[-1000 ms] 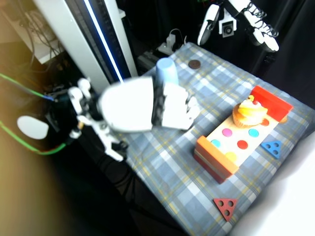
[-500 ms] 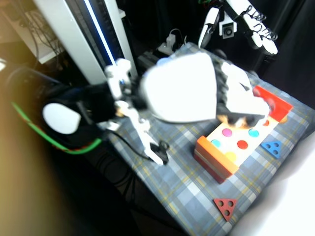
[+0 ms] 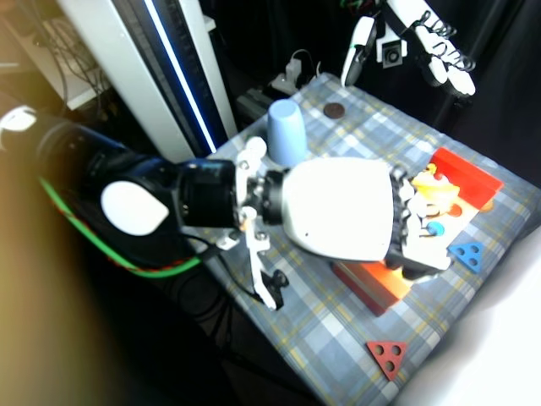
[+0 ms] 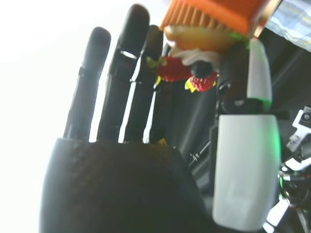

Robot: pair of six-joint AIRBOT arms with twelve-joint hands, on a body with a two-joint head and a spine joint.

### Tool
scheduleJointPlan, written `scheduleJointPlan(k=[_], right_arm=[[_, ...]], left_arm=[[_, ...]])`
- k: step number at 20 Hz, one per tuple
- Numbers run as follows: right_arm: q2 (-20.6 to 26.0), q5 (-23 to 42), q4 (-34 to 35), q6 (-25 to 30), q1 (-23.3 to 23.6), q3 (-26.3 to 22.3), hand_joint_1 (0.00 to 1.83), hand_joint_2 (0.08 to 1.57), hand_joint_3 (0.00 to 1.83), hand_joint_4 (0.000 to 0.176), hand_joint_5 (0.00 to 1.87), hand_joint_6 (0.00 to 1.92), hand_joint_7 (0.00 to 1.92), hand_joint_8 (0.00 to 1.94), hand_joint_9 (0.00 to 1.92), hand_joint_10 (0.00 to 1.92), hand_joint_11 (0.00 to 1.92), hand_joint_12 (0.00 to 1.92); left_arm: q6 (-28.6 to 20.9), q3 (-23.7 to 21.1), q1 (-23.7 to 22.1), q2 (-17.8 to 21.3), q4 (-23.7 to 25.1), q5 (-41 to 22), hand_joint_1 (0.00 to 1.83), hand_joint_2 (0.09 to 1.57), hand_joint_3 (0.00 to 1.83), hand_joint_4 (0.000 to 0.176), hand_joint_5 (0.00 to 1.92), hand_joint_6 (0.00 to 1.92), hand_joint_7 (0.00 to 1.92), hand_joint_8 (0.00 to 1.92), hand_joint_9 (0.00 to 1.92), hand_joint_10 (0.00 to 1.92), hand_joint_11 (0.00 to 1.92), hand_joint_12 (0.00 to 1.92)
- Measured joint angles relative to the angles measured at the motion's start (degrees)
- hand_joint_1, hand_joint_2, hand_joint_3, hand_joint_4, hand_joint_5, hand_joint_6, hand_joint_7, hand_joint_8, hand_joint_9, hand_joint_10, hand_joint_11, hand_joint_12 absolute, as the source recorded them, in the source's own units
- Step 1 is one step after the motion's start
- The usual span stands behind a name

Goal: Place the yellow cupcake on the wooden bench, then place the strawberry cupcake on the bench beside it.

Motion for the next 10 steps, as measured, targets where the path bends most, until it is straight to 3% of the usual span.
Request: scheduleJointPlan(k=[1, 3, 4, 5, 7, 8, 9, 10], right_arm=[[-0.6, -0.3, 0.0, 0.0, 0.0, 0.2, 1.25, 1.05, 0.0, 0.03, 1.13, 0.73, 1.14, 0.73, 0.92, 0.6, 0.34, 1.36], [-1.4, -0.5, 0.0, 0.1, 0.0, 0.2, 1.24, 1.06, 0.0, 0.033, 1.11, 0.79, 1.1, 0.78, 0.95, 0.56, 0.38, 1.4], [-1.7, -0.5, 0.0, 0.1, 0.0, 0.2, 1.25, 1.06, 0.0, 0.033, 1.11, 0.77, 1.11, 0.78, 0.98, 0.72, 0.54, 1.48], [-1.7, -0.5, 0.0, 0.1, 0.0, 0.2, 1.24, 1.06, 0.0, 0.033, 1.1, 0.81, 1.1, 0.77, 0.96, 0.77, 0.54, 1.49], [-1.7, -0.6, 0.0, 0.1, 0.0, 0.2, 1.23, 1.08, 0.0, 0.031, 1.03, 0.9, 1.11, 0.79, 0.79, 0.66, 0.23, 1.47], [-1.7, -0.7, 0.0, 0.1, 0.0, 0.3, 1.23, 1.09, 0.0, 0.001, 0.97, 0.95, 1.11, 0.82, 0.69, 0.58, 0.09, 1.47], [-1.6, -0.7, 0.1, 0.1, 0.0, 0.3, 1.12, 1.1, 0.0, 0.012, 0.99, 0.95, 0.98, 0.41, 0.61, 0.46, 0.02, 1.36], [-1.6, -0.7, 0.2, 0.1, 0.0, 0.3, 1.11, 1.02, 0.0, 0.0, 0.84, 0.43, 0.92, 0.19, 0.59, 0.36, 0.0, 1.3]], left_arm=[[0.0, 0.0, -0.1, 0.0, 0.0, 0.0, 0.89, 0.8, 0.0, 0.176, 0.0, 0.0, 0.0, 0.0, 0.0, 0.0, 0.0, 0.0], [0.0, 0.0, -0.3, 0.0, 0.0, 0.2, 0.9, 0.8, 0.0, 0.176, 0.0, 0.0, 0.0, 0.0, 0.0, 0.0, 0.0, 0.0], [0.0, 0.0, -0.3, -0.1, 0.2, 0.2, 0.88, 0.81, 0.0, 0.176, 0.0, 0.0, 0.0, 0.0, 0.0, 0.0, 0.0, 0.0], [0.0, 0.1, -0.3, -0.2, 0.2, 0.3, 0.88, 0.8, 0.0, 0.176, 0.0, 0.0, 0.0, 0.0, 0.0, 0.0, 0.0, 0.0], [-0.1, 0.1, -0.5, -0.2, 0.2, 0.8, 0.87, 0.81, 0.0, 0.176, 0.0, 0.0, 0.0, 0.0, 0.0, 0.0, 0.0, 0.0], [-0.1, 0.1, -0.5, -0.2, 0.2, 0.7, 0.88, 0.81, 0.0, 0.176, 0.0, 0.0, 0.0, 0.0, 0.0, 0.0, 0.0, 0.0], [-0.1, 0.1, -0.6, -0.3, 0.2, 0.8, 0.88, 0.81, 0.0, 0.176, 0.0, 0.0, 0.0, 0.0, 0.0, 0.0, 0.0, 0.0], [-0.1, 0.1, -0.6, -0.3, 0.2, 0.8, 0.87, 0.81, 0.0, 0.176, 0.0, 0.0, 0.0, 0.0, 0.0, 0.0, 0.0, 0.0]])
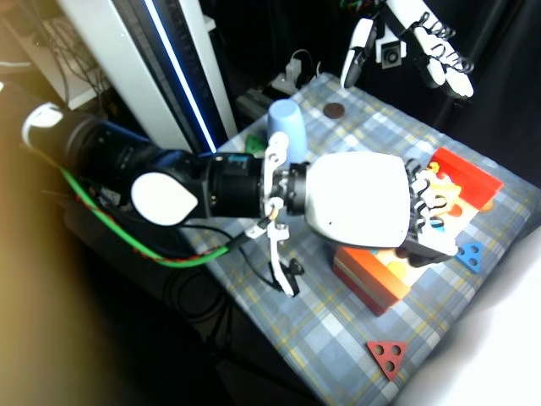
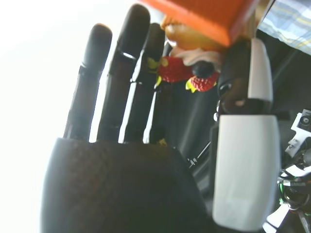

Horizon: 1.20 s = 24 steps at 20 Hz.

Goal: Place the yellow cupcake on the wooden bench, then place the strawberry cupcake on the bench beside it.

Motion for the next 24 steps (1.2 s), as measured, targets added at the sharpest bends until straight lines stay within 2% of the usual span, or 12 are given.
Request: scheduleJointPlan(k=[1, 2, 3, 6, 9, 13, 15, 18, 20, 22, 23, 24], right_arm=[[0.0, 0.0, 0.0, 0.0, 0.0, 0.0, 1.04, 1.0, 0.0, 0.0, 0.76, 0.16, 0.77, 0.06, 0.53, 0.27, 0.0, 1.26], [0.0, 0.0, 0.0, 0.1, 0.0, 0.0, 0.97, 0.98, 0.0, 0.052, 0.65, 0.05, 0.63, 0.01, 0.46, 0.21, 0.0, 1.19], [0.0, -0.2, 0.0, 0.1, 0.0, 0.0, 0.95, 0.97, 0.0, 0.059, 0.57, 0.01, 0.54, 0.0, 0.45, 0.19, 0.0, 1.23], [0.7, -0.4, 0.3, 0.3, -0.1, -0.6, 0.93, 0.95, 0.0, 0.055, 0.52, 0.0, 0.53, 0.0, 0.49, 0.16, 0.0, 1.3], [1.8, -0.5, 1.1, 0.2, -0.9, -0.9, 0.92, 0.97, 0.0, 0.022, 0.53, 0.0, 0.53, 0.0, 0.49, 0.08, 0.0, 1.21], [6.6, 3.6, 4.9, 0.2, -3.2, -4.6, 0.82, 0.99, 0.0, 0.069, 0.44, 0.0, 0.39, 0.0, 0.39, 0.01, 0.0, 0.93], [10.9, 10.0, 9.2, 0.2, -6.3, -7.9, 0.87, 0.98, 0.0, 0.033, 0.41, 0.0, 0.42, 0.01, 0.37, 0.01, 0.0, 0.74], [16.6, 20.0, 15.7, -1.5, -12.0, -12.9, 0.79, 0.98, 0.0, 0.037, 0.28, 0.0, 0.26, 0.01, 0.19, 0.01, 0.0, 0.3], [20.4, 29.2, 22.0, -3.0, -18.9, -17.0, 0.8, 0.94, 0.0, 0.118, 0.24, 0.0, 0.2, 0.0, 0.11, 0.0, 0.0, 0.09], [23.1, 36.9, 25.5, -3.2, -24.4, -20.8, 1.01, 0.95, 0.0, 0.085, 0.23, 0.0, 0.19, 0.0, 0.1, 0.0, 0.01, 0.08], [24.0, 40.5, 25.9, -3.6, -26.1, -22.4, 0.93, 0.94, 0.0, 0.092, 0.22, 0.0, 0.18, 0.0, 0.12, 0.01, 0.04, 0.09], [24.8, 47.7, 27.8, -3.7, -29.4, -24.5, 0.84, 0.89, 0.0, 0.058, 0.27, 0.01, 0.25, 0.01, 0.24, 0.02, 0.15, 0.13]], left_arm=[[0.0, 0.0, 0.0, 0.0, 0.0, 0.0, 0.85, 0.81, 0.0, 0.176, 0.0, 0.0, 0.0, 0.0, 0.0, 0.0, 0.0, 0.0], [0.0, 0.0, 0.0, 0.0, 0.0, 0.0, 0.86, 0.81, 0.0, 0.176, 0.0, 0.0, 0.0, 0.0, 0.0, 0.0, 0.0, 0.0], [0.0, 0.0, 0.0, 0.0, 0.0, 0.0, 0.87, 0.81, 0.0, 0.176, 0.0, 0.0, 0.0, 0.0, 0.0, 0.0, 0.0, 0.0], [0.0, 0.0, 0.0, 0.0, 0.0, 0.0, 0.86, 0.81, 0.0, 0.176, 0.0, 0.0, 0.0, 0.0, 0.0, 0.0, 0.0, 0.0], [0.0, 0.0, 0.0, 0.0, -0.1, 0.0, 0.87, 0.8, 0.0, 0.176, 0.0, 0.0, 0.0, 0.0, 0.0, 0.0, 0.0, 0.0], [-0.5, 0.0, -0.1, 0.5, 0.0, -0.2, 0.84, 0.79, 0.0, 0.176, 0.0, 0.0, 0.0, 0.0, 0.0, 0.0, 0.0, 0.0], [-7.1, 0.5, 0.4, 0.7, 0.5, -2.5, 0.84, 0.8, 0.0, 0.176, 0.0, 0.0, 0.0, 0.0, 0.0, 0.0, 0.0, 0.0], [-22.8, 3.5, 1.2, 0.6, 5.4, -6.4, 0.9, 0.82, 0.01, 0.151, 0.04, 0.01, 0.0, 0.0, 0.0, 0.0, 0.0, 0.0], [-30.8, 4.4, 2.8, 0.6, 6.5, -12.7, 0.82, 0.84, 0.01, 0.148, 0.0, 0.0, 0.0, 0.0, 0.0, 0.0, 0.0, 0.0], [-37.0, 4.2, 6.0, 0.8, 7.6, -18.4, 0.97, 0.8, 0.0, 0.175, 0.0, 0.0, 0.0, 0.0, 0.0, 0.0, 0.0, 0.0], [-40.1, 4.2, 7.6, 0.8, 8.0, -21.3, 0.86, 0.86, 0.02, 0.101, 0.0, 0.0, 0.0, 0.0, 0.0, 0.0, 0.0, 0.0], [-46.1, 4.3, 10.9, 0.8, 8.6, -26.9, 0.79, 0.88, 0.02, 0.098, 0.0, 0.0, 0.04, 0.02, 0.02, 0.01, 0.04, 0.02]])
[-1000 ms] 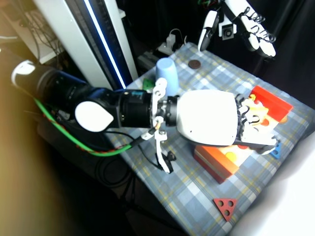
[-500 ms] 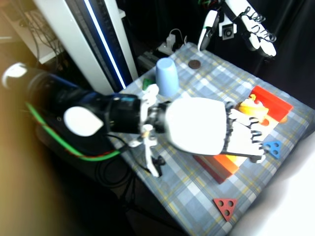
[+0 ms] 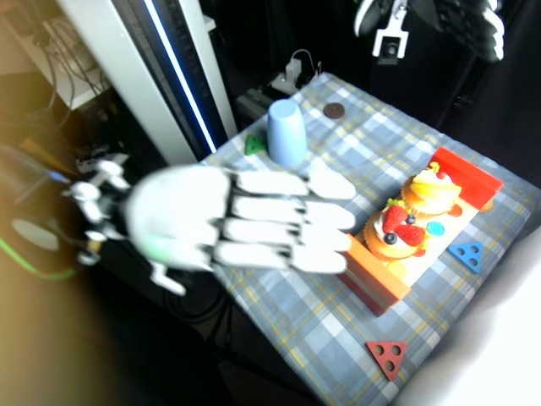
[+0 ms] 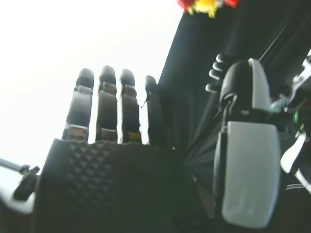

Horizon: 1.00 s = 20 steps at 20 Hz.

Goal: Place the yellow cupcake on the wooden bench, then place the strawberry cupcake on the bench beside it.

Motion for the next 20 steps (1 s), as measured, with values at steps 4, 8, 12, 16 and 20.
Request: scheduleJointPlan(k=[4, 8, 12, 16, 20], right_arm=[[1.0, 10.6, 1.3, 0.0, -4.4, -3.4, 0.78, 1.05, 0.01, 0.009, 0.28, 0.0, 0.23, 0.0, 0.26, 0.0, 0.11, 0.25], [0.9, 20.5, 0.8, 3.3, -6.8, -4.5, 0.51, 1.17, 0.02, 0.102, 0.0, 0.0, 0.0, 0.0, 0.0, 0.0, 0.0, 0.0], [3.3, 24.7, -1.9, 0.0, -5.8, -7.0, 0.25, 1.23, 0.01, 0.0, 0.22, 0.02, 0.15, 0.01, 0.14, 0.01, 0.12, 0.04], [7.3, 24.4, 0.4, 2.7, -2.2, -11.3, 0.47, 1.39, 0.01, 0.0, 0.79, 0.07, 0.39, 0.0, 0.26, 0.0, 0.1, 0.03], [2.1, 23.4, 6.0, 11.0, -2.5, -11.2, 0.47, 1.39, 0.0, 0.0, 0.81, 0.05, 0.38, 0.0, 0.25, 0.0, 0.09, 0.04]], left_arm=[[-8.9, 1.8, 3.4, -1.1, -1.0, -8.3, 0.36, 1.2, 0.03, 0.06, 0.0, 0.0, 0.04, 0.01, 0.04, 0.01, 0.0, 0.31], [-11.9, 1.6, 4.4, -1.9, 0.2, -16.6, 0.2, 1.25, 0.0, 0.116, 0.13, 0.02, 0.04, 0.0, 0.0, 0.0, 0.0, 0.0], [-10.8, 1.6, -0.7, -1.9, 4.0, -20.0, 0.13, 1.32, 0.01, 0.048, 0.19, 0.0, 0.21, 0.01, 0.2, 0.02, 0.05, 0.03], [-15.0, 0.5, -5.0, -2.3, 5.4, -20.7, 0.67, 1.41, 0.0, 0.158, 0.48, 1.67, 0.62, 0.1, 0.39, 0.09, 0.0, 1.19], [-22.3, 1.6, -4.1, -7.8, 1.1, -19.4, 0.07, 1.54, 0.01, 0.0, 0.53, 1.91, 0.78, 1.88, 1.0, 1.89, 1.05, 1.92]])
